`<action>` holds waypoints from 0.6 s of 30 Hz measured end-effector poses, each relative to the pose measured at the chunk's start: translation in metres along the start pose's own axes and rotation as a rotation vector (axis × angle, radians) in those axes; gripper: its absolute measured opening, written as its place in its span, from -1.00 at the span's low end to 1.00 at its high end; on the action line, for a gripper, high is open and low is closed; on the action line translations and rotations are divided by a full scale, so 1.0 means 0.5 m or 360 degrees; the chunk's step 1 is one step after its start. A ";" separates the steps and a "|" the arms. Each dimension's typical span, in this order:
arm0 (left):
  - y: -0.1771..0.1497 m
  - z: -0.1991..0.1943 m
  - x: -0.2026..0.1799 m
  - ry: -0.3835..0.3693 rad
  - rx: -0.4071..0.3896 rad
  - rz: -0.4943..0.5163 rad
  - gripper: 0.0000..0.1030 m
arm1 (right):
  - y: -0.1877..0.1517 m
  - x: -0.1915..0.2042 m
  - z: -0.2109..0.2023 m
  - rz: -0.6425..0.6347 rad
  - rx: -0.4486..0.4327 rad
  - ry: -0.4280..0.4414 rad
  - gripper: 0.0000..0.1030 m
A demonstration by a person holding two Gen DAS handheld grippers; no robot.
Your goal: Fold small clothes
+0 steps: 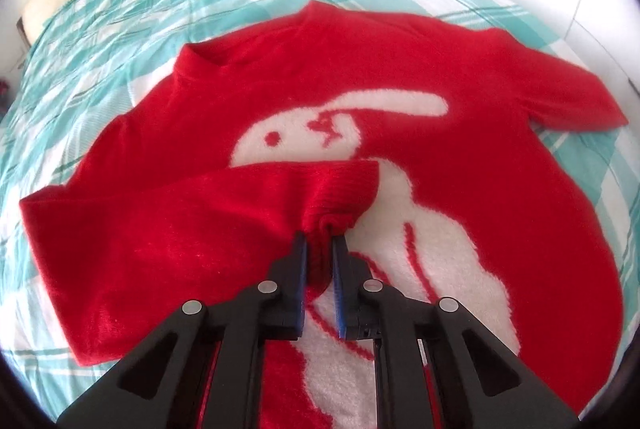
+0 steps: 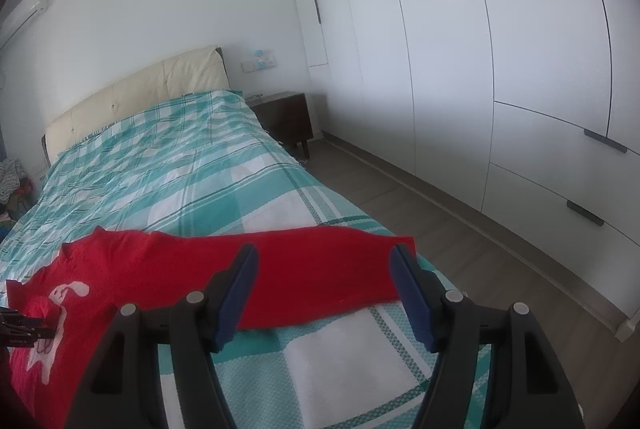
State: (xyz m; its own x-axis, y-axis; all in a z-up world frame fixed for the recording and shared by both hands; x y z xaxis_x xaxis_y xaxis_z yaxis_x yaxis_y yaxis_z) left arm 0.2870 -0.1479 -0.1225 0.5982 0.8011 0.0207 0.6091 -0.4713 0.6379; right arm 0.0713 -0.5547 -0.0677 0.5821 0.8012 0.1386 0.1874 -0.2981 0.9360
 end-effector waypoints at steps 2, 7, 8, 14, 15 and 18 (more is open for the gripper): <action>0.005 -0.042 0.046 0.0003 -0.0096 -0.0146 -0.82 | -0.001 0.004 0.001 -0.0010 0.0003 0.0005 0.31; -0.039 -0.214 0.305 0.0187 -0.0400 -0.0764 -0.82 | 0.002 0.011 -0.003 -0.0025 -0.0017 0.0024 0.31; -0.070 -0.247 0.373 0.0242 -0.0451 -0.0943 -0.82 | 0.002 0.012 -0.003 -0.0021 -0.0016 0.0030 0.31; -0.316 -0.376 0.652 0.0620 -0.0574 -0.1630 -0.82 | 0.000 0.017 -0.004 -0.0026 -0.0012 0.0046 0.31; -0.352 -0.379 0.671 0.0661 -0.0568 -0.1672 -0.82 | -0.002 0.019 -0.003 -0.0034 -0.0007 0.0046 0.31; -0.429 -0.353 0.699 0.0652 -0.0519 -0.1784 -0.82 | -0.008 0.026 0.001 -0.0061 0.0014 0.0047 0.31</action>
State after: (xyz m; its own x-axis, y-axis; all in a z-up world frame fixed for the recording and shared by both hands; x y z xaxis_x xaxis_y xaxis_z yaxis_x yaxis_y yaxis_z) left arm 0.2733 0.2983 -0.1163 -0.4127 0.7871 -0.4585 0.4864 0.6160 0.6196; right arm 0.0787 -0.5432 -0.0699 0.5509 0.8270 0.1123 0.2159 -0.2712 0.9380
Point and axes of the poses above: each gripper's, at about its wrist camera, not at the fingertips, and z roughly the way its jaws point, x to its left, y to its top, the point moved 3 cm from there along z, roughly the way its jaws point, and after that the axes turned 8 degrees about -x, right-handed, at the moved point
